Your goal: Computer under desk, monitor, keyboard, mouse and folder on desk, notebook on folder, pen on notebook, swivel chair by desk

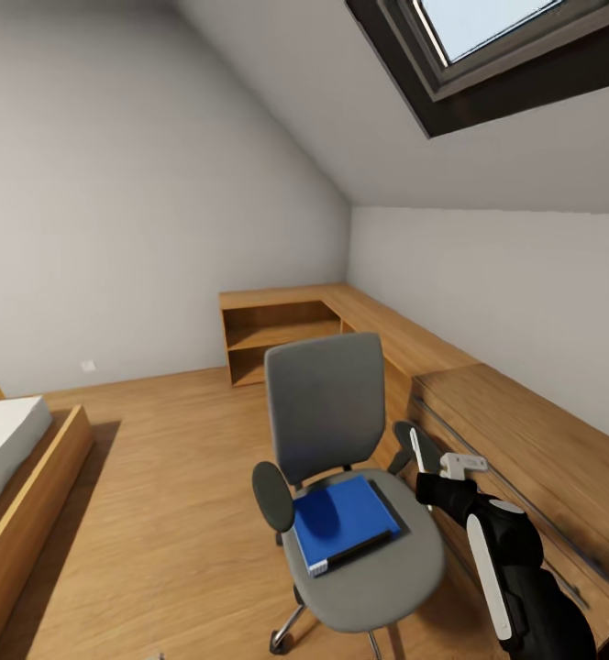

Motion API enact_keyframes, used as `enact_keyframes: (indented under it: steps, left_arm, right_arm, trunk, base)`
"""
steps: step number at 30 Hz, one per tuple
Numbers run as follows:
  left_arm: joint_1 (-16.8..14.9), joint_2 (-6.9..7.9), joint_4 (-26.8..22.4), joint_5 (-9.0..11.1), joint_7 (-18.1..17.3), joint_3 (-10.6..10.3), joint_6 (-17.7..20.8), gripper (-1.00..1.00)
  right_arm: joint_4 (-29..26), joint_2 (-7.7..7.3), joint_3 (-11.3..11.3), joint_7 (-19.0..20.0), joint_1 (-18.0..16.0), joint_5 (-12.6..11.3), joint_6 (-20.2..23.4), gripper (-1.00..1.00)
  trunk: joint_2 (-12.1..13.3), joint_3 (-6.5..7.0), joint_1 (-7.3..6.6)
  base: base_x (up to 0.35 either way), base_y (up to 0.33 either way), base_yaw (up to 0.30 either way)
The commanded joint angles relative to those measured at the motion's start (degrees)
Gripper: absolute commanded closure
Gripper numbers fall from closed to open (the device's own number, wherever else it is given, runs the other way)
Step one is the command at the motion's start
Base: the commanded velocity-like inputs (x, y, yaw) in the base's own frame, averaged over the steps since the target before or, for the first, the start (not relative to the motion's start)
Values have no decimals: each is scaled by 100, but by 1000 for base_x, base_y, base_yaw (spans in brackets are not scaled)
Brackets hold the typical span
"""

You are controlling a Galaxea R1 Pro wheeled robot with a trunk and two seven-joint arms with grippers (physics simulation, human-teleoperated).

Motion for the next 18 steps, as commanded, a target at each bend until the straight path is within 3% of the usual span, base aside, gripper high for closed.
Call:
enact_keyframes:
  steps: [1,7,15,18]
  left_arm:
    - [-3,9,77,60,37,-47,-23,-100]
    - [-3,22,285,72,36,-45,-21,-100]
    - [-3,50,310,83,36,-44,-4,-100]
    - [-3,38,318,71,32,-45,5,-100]
  right_arm:
    - [-5,7,-15,38,-6,0,25,100]
    - [-5,8,-12,34,-6,0,20,100]
    - [-5,8,-14,26,-6,9,19,100]
    - [-5,3,-23,27,-6,12,16,100]
  trunk:
    - [37,12,-24]
    - [278,120,-156]
    - [599,264,-331]
    - [719,318,-397]
  base:
    - [-128,231,-238]
    - [-148,259,-216]
    - [-156,261,-28]
    - [-52,92,-2]
